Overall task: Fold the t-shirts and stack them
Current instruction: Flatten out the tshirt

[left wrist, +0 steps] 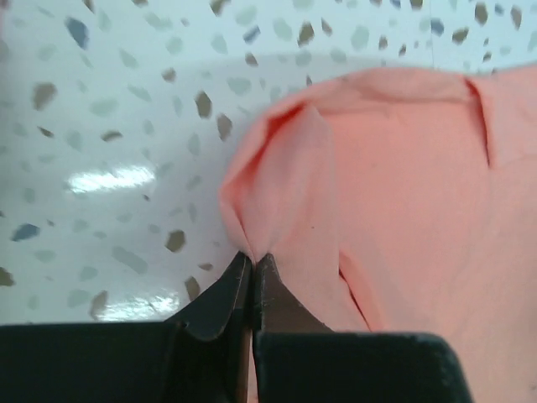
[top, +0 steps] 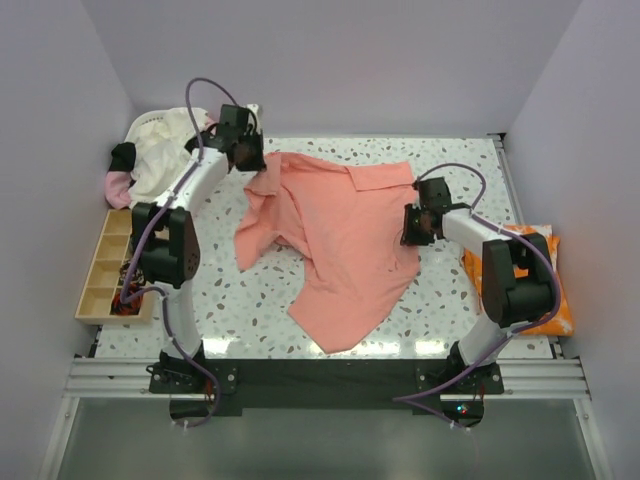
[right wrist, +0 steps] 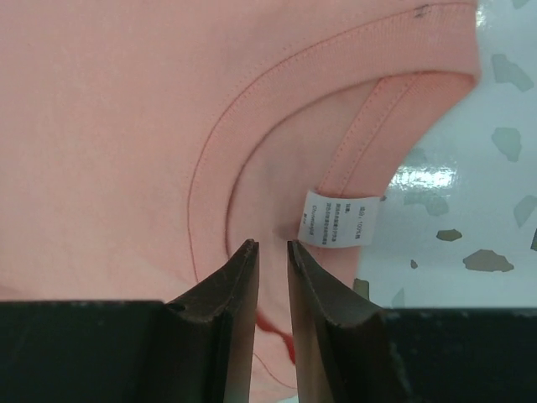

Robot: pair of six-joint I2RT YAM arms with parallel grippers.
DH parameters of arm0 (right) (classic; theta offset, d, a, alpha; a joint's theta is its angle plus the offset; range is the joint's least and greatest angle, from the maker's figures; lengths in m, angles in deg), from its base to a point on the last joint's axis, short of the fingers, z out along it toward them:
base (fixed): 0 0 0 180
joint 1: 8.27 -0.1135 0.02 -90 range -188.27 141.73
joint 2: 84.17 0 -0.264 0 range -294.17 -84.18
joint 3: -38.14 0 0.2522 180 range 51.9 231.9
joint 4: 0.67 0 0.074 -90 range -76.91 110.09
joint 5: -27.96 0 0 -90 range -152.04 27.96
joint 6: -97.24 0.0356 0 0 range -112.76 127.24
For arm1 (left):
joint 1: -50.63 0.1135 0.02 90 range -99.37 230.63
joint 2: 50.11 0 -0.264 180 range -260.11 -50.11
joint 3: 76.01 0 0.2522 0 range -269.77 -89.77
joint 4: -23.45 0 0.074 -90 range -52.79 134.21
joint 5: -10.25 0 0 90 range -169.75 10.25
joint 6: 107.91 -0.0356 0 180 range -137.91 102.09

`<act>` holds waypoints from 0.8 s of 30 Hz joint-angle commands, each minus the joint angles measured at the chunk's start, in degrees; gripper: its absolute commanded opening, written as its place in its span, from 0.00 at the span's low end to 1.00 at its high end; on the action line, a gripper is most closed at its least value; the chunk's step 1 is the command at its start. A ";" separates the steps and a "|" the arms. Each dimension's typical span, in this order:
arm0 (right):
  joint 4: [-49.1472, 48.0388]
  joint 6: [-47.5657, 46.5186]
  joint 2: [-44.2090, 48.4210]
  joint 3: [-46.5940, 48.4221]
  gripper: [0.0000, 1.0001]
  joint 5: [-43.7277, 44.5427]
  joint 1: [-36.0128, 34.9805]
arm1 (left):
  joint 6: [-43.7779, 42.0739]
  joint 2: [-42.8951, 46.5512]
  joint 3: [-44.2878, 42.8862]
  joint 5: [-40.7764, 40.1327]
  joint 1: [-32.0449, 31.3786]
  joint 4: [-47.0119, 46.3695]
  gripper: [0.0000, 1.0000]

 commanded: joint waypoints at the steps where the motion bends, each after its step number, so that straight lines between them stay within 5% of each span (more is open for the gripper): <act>1: 1.60 -0.71 0.14 0.53 0.24 3.43 -0.31 | -7.84 -2.05 -12.93 -5.49 4.33 7.94 0.00; 5: 2.75 -0.98 -1.09 1.41 0.24 4.57 -0.39 | -13.72 -9.06 -21.04 -12.42 6.18 13.04 0.10; 6: 2.75 -0.98 -1.01 1.50 0.26 4.58 -0.31 | -14.26 -10.48 -22.19 -14.35 6.45 14.62 0.19; 7: 2.49 -1.06 -0.83 1.42 0.29 4.41 -0.31 | -14.88 -11.71 -24.29 -16.90 6.53 15.68 0.46; 10: 1.88 -0.89 0.83 1.24 0.45 3.97 -0.31 | -15.07 -15.15 -24.50 -21.29 6.62 18.41 0.76; 15: 1.87 -0.71 6.27 1.41 0.53 -0.15 -0.39 | -10.32 -7.87 -15.10 -20.62 6.54 12.89 0.84; 18: 2.75 -0.54 8.83 1.15 0.61 -3.75 -0.66 | -6.37 -0.93 -7.89 -13.00 6.10 10.08 0.92; 20: 3.80 0.25 11.03 0.89 0.76 -4.29 -1.79 | -4.88 5.40 0.19 -6.57 5.22 6.82 0.93; 24: 6.26 2.44 14.63 -2.00 0.82 -4.47 -5.05 | -3.03 13.93 11.36 -3.65 2.23 1.63 0.96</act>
